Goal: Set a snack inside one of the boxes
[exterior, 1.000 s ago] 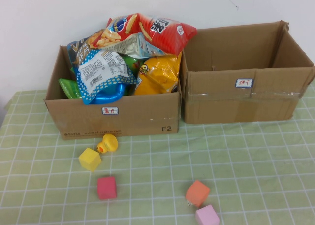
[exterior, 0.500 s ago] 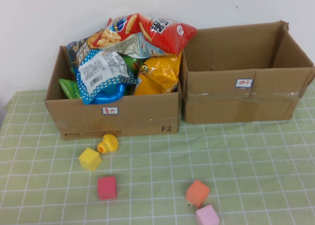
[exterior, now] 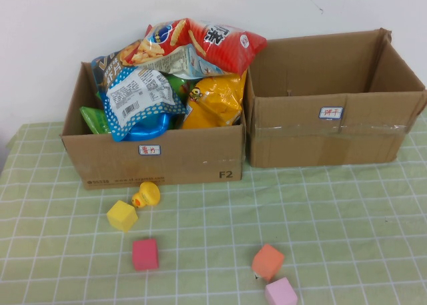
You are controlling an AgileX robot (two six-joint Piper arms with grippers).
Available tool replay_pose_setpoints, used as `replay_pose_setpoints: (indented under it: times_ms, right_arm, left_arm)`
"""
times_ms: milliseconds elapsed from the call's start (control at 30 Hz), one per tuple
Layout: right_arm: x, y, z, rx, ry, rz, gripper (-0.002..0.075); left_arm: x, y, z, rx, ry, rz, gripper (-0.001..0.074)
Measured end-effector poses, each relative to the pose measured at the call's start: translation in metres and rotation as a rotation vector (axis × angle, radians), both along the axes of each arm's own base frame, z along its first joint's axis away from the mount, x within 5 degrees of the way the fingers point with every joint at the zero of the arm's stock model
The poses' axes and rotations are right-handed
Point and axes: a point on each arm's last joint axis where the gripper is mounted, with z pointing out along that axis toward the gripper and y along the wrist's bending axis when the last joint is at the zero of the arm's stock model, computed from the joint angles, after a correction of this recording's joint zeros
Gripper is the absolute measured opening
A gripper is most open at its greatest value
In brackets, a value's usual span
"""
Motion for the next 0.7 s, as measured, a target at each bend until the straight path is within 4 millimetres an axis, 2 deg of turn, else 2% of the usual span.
replay_pose_setpoints:
  times_ms: [700]
  right_arm:
    - [0.0000,0.0000,0.0000,0.004,0.001,-0.001,-0.0001]
  left_arm:
    - [0.0000,0.0000,0.0000,-0.007,0.000,0.002,-0.0001]
